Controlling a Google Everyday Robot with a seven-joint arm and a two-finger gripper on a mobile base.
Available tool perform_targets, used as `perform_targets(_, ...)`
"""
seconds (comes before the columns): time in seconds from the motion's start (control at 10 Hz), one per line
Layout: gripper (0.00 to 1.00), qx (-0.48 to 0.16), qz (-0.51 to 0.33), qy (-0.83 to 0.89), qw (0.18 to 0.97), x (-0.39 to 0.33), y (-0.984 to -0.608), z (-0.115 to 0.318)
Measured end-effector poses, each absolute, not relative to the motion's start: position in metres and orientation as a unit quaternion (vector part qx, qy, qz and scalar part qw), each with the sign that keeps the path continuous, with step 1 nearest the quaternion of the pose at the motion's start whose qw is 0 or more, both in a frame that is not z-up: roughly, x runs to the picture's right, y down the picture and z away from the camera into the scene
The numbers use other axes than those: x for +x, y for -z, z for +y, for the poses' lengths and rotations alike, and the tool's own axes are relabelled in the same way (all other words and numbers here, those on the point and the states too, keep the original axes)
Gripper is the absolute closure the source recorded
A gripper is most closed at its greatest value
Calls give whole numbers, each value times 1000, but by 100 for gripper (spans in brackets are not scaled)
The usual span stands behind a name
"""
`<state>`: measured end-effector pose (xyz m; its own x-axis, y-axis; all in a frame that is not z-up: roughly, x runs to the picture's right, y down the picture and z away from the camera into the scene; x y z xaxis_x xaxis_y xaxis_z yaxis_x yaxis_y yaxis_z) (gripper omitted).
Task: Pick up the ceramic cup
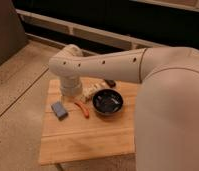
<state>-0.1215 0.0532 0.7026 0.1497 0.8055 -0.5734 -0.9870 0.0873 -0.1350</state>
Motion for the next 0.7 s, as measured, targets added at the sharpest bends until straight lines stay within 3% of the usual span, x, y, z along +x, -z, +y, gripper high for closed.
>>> perform_targets(0.7,35,-111,146,-523,832,-125,-662,45)
